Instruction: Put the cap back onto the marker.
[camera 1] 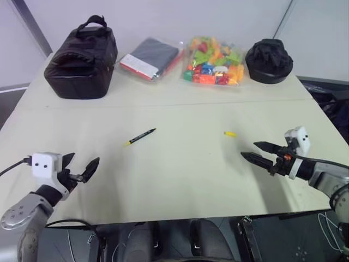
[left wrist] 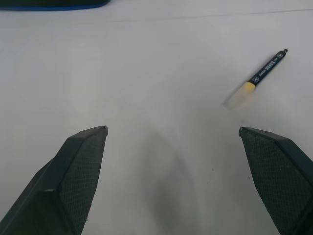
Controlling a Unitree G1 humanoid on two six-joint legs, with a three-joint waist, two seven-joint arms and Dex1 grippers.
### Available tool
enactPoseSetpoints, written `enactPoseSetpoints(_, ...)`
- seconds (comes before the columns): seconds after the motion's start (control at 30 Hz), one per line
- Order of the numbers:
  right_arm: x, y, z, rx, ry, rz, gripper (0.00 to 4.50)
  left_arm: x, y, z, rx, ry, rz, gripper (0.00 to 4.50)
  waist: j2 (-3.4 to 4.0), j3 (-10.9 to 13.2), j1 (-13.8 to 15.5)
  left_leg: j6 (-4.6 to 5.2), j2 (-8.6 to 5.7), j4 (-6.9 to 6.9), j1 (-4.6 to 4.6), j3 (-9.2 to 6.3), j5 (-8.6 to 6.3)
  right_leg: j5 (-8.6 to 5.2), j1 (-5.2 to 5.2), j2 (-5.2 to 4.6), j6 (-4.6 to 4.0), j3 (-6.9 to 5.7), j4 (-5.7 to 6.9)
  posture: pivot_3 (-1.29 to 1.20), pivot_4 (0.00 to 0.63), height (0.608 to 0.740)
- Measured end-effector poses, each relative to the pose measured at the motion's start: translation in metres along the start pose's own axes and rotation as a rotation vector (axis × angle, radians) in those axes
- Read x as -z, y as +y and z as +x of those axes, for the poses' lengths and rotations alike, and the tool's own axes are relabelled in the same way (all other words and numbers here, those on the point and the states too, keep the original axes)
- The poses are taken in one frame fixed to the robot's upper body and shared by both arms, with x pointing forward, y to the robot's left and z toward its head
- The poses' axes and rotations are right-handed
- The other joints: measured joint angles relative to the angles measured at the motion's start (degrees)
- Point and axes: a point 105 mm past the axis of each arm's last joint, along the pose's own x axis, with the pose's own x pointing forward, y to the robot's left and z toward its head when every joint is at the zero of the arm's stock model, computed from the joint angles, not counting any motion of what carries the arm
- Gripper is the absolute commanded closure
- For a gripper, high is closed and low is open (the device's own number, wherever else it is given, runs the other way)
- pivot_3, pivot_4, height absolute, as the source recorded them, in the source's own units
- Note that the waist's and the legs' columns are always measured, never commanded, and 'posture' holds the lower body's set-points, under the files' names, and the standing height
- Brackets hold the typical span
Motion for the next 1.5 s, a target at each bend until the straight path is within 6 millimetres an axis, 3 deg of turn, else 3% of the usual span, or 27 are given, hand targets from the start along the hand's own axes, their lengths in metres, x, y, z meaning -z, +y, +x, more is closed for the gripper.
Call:
enactPoseSetpoints(1.13,0.003,-0.008,0.001,0.038,-0.011,-0.027,0.18,-0.009,-0.001,0.01,0.031,-0.027,0.014,0.0,0.0,0.0,0.01,-0.01,-0.02,-0.02,0.0,0.01,-0.01,0.0,0.0,-0.05,0.0,-0.01,-0.02,0.0,0.15,0.74)
enactPoseSetpoints(1.33,-0.014,-0.005,0.003,-0.002,-0.015,-0.082,0.18,-0.035,-0.002,0.024,0.21,-0.013,0.165,0.0,0.01,0.01,-0.01,-0.14,-0.12,-0.05,-0.01,0.01,-0.08,0.0,-0.07,-0.19,0.0,-0.06,-0.01,0.0,0.15,0.74)
enactPoseSetpoints(1.5,-0.037,0.015,0.014,-0.113,-0.021,-0.166,0.18,-0.068,0.0,0.043,0.355,-0.034,0.256,0.0,0.01,0.01,-0.04,-0.04,-0.23,-0.17,-0.04,0.02,-0.03,0.0,-0.1,-0.3,0.0,-0.1,-0.07,0.0,0.15,0.74)
